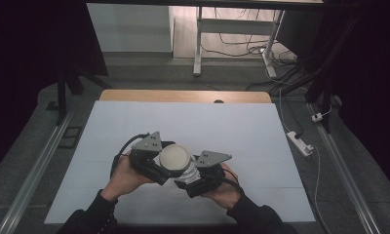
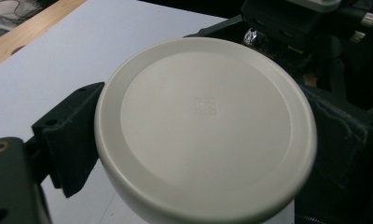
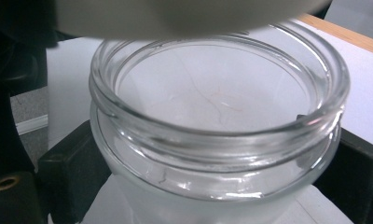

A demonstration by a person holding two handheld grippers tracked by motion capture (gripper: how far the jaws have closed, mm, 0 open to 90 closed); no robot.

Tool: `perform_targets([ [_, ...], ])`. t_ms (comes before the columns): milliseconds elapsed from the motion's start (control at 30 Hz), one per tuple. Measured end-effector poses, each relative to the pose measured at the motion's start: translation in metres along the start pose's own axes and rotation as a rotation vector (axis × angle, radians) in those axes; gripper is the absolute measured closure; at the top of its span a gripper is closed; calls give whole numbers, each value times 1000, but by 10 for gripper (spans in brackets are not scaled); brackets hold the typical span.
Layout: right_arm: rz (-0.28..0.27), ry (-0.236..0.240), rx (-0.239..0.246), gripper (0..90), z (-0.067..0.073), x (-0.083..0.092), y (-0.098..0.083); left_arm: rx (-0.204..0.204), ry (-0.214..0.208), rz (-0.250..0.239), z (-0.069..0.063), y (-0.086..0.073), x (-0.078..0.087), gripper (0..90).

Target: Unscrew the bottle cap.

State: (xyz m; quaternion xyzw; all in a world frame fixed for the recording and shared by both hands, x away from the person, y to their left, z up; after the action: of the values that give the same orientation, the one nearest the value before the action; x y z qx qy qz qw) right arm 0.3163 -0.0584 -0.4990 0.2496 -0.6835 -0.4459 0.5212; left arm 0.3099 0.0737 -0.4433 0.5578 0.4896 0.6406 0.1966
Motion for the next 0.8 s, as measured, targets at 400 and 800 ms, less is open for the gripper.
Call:
perform_targets([
  [400,-4,-27,-8,66,-10,3,-2,1,10,-2,-2,-7,9,82],
  [800,-2,-57,-31,65,-22,5,-5,10,15,-5,-1,-17,14,82],
])
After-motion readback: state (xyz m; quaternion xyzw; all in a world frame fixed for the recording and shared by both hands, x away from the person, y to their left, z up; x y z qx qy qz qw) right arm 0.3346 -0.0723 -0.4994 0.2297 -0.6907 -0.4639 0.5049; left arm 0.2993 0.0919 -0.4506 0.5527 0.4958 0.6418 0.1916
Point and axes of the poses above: each handheld gripper's, and its own axes: x roughly backward along the jaws, y roughly out of its top, z roughly to its left, the point moved 6 cm from there along -x, roughly forward along the jaws, and after that the axes turned 4 degrees about x, right-handed, at the moved point
